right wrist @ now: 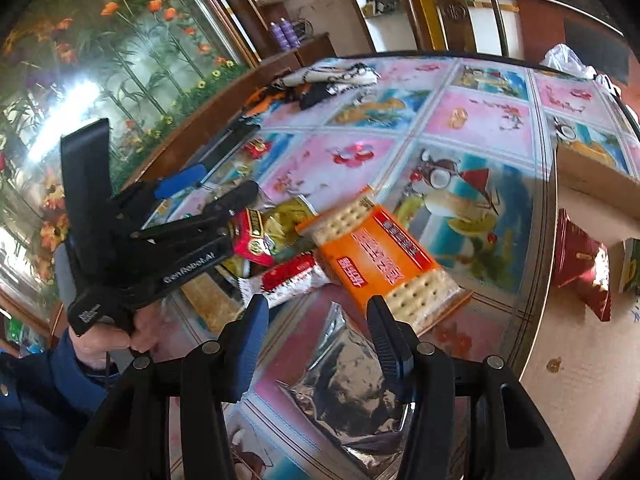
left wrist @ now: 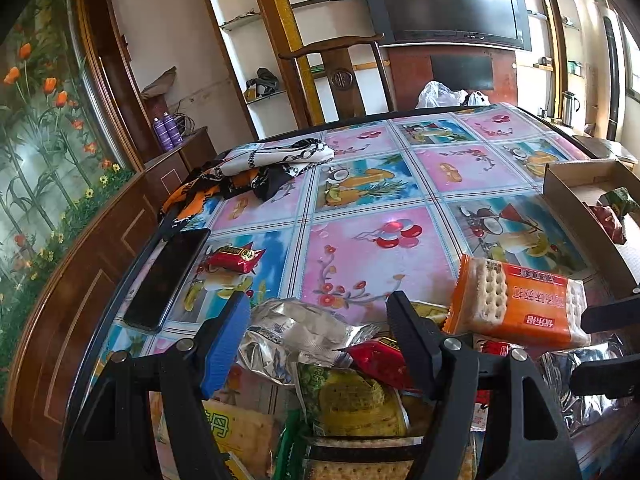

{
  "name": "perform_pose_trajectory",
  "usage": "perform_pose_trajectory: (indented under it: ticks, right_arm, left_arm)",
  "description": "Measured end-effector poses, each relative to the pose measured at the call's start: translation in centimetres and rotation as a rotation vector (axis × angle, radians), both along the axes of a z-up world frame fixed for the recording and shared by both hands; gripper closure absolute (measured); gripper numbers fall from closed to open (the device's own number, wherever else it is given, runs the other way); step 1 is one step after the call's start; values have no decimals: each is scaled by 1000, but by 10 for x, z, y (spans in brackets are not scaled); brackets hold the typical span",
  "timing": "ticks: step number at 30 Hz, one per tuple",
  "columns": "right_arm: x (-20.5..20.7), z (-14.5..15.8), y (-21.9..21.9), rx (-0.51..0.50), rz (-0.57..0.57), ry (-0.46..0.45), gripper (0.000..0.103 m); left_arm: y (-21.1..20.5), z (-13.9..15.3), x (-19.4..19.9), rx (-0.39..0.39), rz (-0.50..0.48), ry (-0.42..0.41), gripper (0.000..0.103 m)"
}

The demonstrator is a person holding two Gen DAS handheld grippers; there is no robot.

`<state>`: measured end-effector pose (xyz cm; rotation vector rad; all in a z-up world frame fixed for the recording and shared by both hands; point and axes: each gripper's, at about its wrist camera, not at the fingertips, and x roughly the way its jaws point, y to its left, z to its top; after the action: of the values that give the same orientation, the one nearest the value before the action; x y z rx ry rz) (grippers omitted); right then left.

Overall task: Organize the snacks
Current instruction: 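Move both grippers back over the snack pile on the table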

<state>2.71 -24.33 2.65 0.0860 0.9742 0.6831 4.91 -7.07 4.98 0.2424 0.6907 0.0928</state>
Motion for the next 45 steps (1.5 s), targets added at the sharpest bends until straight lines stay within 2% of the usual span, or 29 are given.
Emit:
perform_pose_trajectory:
  ticks: [7,15,19,24,33,38,41,43,45]
  right_arm:
    - [-1,-2,6,-32,18,29,46]
    - [-16,-8,30,-72,135,33,44]
    - [-25,-3,36,-7,207,28,43]
    - [-22,4,23,19,139,-1,43]
    - [-26,-1,40,-63,138,-39,43]
    - [-31,-5,56,-80,152,-68,43]
    - [-27,-10,59,-73,121,-44,43]
    - [-24,-10,57,-48,100,-25,43]
    - [-21,-8,55,-19,81,-13,43]
  left_arm:
    - [2,-4,1,1,3,7,33]
    - [3,-4,2,-3,4,10,33]
    - [3,-5,1,1,0,9,33]
    - [4,-4,1,-3,2,10,33]
    - [6,3,-2,-9,2,-3,33]
    - [17,13,-10,-66,-6,-6,33]
    - [42,21,-24,-130,-10,-7,33]
    - [66,22,-37,-201,-61,39,33]
    - [85,16,-50,-228,-115,94,32]
